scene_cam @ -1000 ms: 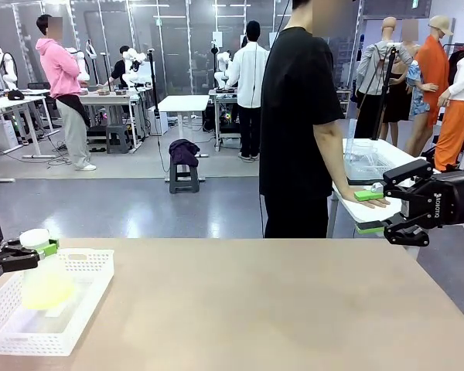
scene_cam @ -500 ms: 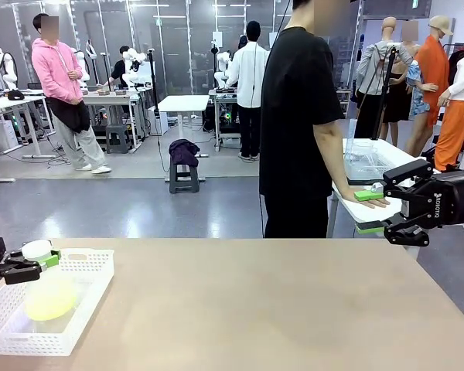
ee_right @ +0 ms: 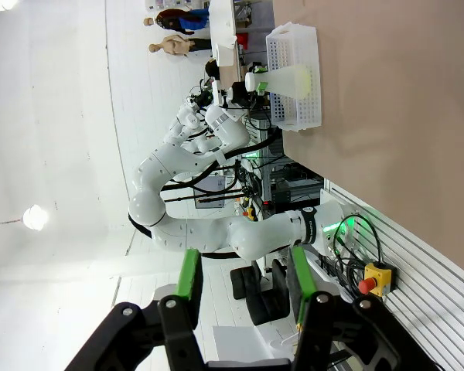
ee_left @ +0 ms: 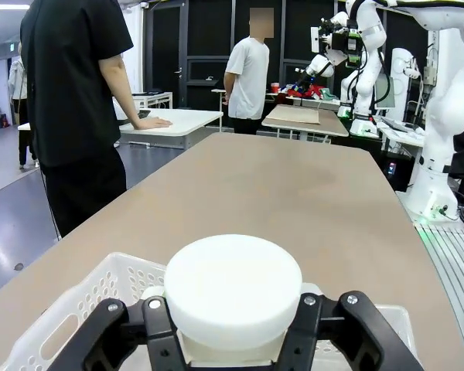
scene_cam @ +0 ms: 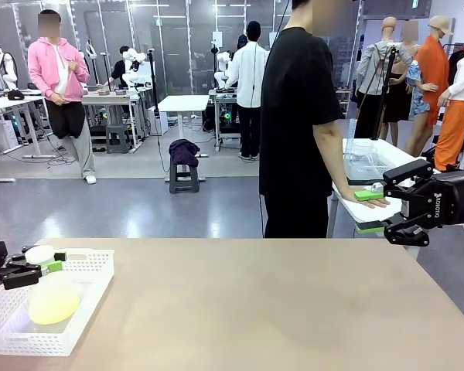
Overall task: Prepare the solutions needed for the experiment.
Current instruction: When the human places the Big flask in the center of the table, pick up the Big flask and place it in the left Organizing basket.
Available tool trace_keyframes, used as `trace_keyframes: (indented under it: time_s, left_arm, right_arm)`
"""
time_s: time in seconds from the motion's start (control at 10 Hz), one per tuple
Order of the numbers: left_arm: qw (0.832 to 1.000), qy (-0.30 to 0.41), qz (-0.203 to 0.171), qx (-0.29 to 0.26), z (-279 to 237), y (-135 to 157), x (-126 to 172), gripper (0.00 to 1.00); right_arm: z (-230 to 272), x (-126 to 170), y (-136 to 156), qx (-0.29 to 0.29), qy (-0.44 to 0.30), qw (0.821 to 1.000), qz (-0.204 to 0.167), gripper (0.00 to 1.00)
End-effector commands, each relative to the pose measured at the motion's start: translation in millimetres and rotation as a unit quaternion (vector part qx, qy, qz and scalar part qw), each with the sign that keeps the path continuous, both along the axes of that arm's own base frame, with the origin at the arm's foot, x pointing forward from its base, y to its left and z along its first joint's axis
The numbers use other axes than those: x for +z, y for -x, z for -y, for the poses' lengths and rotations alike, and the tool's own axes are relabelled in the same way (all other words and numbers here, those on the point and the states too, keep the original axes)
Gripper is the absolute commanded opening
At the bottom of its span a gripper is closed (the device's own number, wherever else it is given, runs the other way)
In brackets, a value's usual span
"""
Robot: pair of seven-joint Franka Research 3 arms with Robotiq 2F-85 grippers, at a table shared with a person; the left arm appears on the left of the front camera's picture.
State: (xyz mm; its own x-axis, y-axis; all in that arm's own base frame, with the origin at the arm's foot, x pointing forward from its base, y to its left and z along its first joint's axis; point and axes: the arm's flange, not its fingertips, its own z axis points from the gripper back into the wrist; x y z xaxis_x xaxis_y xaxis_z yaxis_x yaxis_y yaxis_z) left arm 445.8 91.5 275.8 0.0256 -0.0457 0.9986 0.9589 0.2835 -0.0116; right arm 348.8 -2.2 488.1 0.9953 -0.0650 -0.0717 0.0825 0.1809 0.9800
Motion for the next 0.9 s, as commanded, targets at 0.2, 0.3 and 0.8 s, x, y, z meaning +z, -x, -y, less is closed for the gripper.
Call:
trace_keyframes:
  time_s: [0.2, 0.3, 0.8]
  left_arm:
    - [1.000, -0.001, 0.013, -0.008, -6.1, 5.0, 1.2, 0.91]
    - [1.000, -0.011, 0.002, -0.005, -5.9, 5.2, 0.8, 1.00]
    - [1.000, 0.000, 0.002, 0.000, -1.9, 0.8, 0.2, 1.00]
  right_arm:
    - [-1.4, 0.6, 1.1, -0.002, -0.007, 1.000, 0.009, 0.57]
    - [-1.4, 0.6, 1.1, -0.002, -0.007, 1.000, 0.009, 0.57]
    - [-1.4, 0.6, 1.1, -0.002, -0.007, 1.000, 0.009, 0.57]
